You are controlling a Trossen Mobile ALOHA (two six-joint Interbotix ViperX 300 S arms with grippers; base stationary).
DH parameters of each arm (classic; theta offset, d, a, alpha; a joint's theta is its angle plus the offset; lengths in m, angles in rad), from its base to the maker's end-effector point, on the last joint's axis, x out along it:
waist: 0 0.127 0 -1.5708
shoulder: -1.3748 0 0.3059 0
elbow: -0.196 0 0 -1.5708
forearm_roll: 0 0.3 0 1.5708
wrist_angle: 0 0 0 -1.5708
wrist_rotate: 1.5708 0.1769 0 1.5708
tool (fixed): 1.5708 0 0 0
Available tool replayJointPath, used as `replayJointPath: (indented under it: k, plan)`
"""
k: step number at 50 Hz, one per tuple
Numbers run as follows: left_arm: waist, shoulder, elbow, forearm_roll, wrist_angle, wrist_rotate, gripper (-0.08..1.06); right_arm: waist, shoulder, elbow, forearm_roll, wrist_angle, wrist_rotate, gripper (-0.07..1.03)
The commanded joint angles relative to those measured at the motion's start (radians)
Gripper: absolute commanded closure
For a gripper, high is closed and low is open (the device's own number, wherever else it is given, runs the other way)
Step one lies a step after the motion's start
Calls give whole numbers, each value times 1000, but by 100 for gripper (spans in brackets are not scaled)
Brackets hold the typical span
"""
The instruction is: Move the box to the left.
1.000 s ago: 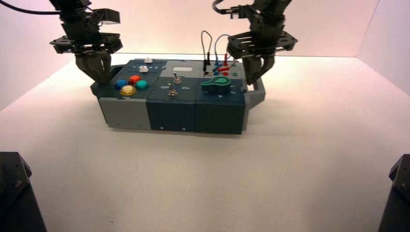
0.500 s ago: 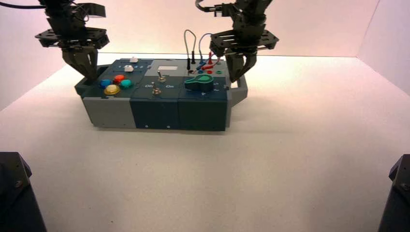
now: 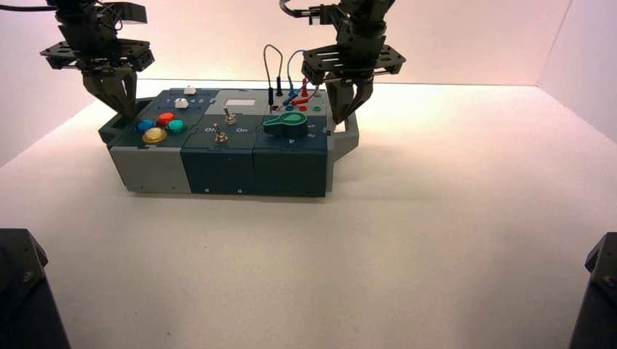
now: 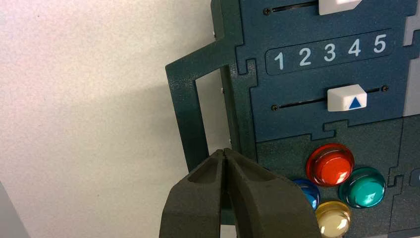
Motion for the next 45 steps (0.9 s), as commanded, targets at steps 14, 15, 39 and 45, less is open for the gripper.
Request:
replayJointPath:
  k: [14,15,39,45]
  plan:
    - [-25,-109,-31,-8,8,2,101,61,-127,5,8,64,-3,99]
    - [-28,-112,-32,-8,8,2,101,61,-135,5,8,67,-3,99]
    - [-106,-179,-57,-9,44,2,101,57,-281,69,0,133,-6,99]
    - [-117,-202,-57,-18,46,-2,101,55,-330,91,-17,156,-8,99]
